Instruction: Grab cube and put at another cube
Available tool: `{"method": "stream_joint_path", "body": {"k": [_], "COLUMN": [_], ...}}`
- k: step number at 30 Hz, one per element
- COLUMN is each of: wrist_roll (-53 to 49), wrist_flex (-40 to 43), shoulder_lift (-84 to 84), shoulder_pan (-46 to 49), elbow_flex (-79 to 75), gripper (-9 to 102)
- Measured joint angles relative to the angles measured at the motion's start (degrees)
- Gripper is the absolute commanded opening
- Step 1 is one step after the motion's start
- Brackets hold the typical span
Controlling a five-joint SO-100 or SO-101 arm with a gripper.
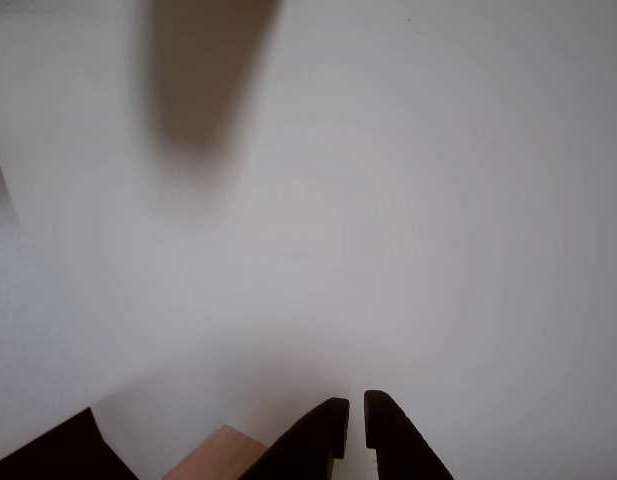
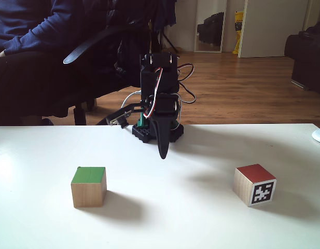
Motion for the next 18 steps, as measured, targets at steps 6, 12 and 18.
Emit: {"method": "stream_joint_path", "body": {"k": [6, 12, 18], "wrist_roll": [0.8, 0.8, 1.0], "wrist_flex": [0.0, 0.0, 0.0], "shoulder_lift": [0.0, 0.0, 0.0], "shoulder_pan": [0.0, 0.0, 0.0], "elbow_flex": [0.0, 0.0, 0.0], "gripper": [0, 0, 0]}}
